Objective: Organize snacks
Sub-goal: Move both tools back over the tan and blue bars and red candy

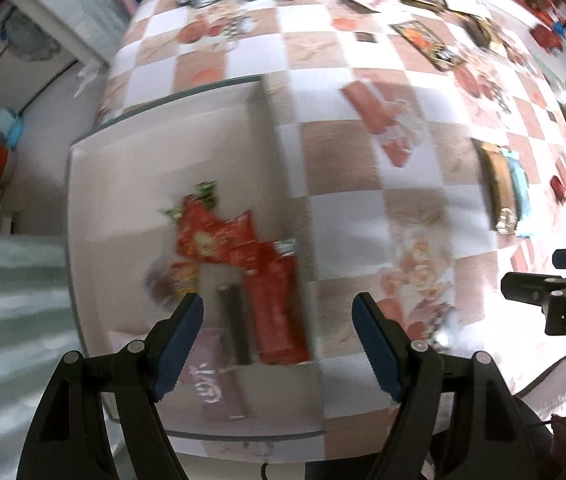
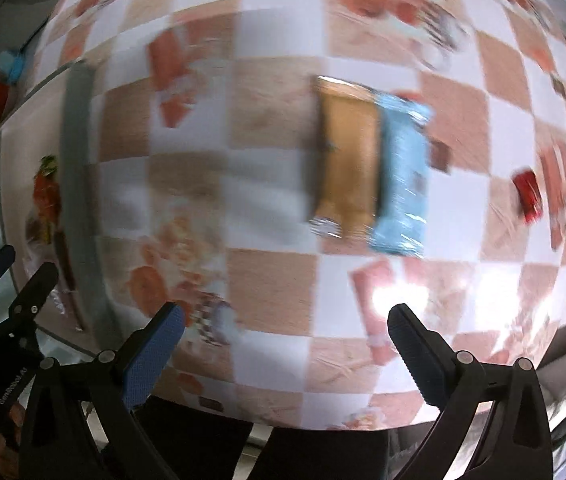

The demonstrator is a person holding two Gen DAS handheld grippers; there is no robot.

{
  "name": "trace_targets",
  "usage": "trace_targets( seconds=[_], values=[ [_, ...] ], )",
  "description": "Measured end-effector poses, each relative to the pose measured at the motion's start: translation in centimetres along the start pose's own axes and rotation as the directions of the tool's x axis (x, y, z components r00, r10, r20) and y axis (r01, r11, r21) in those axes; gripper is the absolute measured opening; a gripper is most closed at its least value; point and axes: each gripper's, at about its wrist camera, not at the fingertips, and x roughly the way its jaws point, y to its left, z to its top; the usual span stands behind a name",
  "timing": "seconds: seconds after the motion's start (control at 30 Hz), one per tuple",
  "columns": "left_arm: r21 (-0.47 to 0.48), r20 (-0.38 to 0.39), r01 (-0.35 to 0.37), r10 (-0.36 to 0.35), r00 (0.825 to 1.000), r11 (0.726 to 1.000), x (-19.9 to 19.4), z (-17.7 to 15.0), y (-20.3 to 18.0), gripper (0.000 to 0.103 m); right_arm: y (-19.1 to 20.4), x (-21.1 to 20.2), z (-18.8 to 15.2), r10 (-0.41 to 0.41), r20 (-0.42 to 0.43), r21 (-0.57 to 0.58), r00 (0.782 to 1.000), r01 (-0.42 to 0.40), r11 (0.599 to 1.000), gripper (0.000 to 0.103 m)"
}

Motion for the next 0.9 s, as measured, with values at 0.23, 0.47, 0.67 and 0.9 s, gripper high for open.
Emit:
trace_targets(
  seconds=[0.23, 0.47, 0.67, 0.9],
  values=[
    [0.086, -0.009, 0.040, -0.039, 0.999, 0.996, 0.1, 1.5, -4.9, 0.080, -6.6, -0.1, -1.3, 0.017, -0.016, 0.128, 1.000, -0.015, 0.992, 0.102],
    [0.130, -0.039, 0.095, -0.090, 0.995, 0.987, 0.8, 3.2, -10.0, 0.080, -13.2, 0.1, -2.9, 0.029, -0.035, 0.229, 0.999, -0.020, 0.973, 0.102],
    [0.142, -0.054, 0.108, -0.101, 0.993, 0.984, 2.0, 5.3, -13.8, 0.080, -17.3, 0.2, -4.2, 0.039, -0.047, 0.278, 0.998, -0.025, 0.960, 0.102],
    [0.119, -0.068, 0.107, -0.100, 0.993, 0.987, 3.6, 7.8, -16.2, 0.080, -20.7, -0.5, -4.5, 0.015, -0.007, 0.293, 1.000, -0.012, 0.956, 0.102]
  ],
)
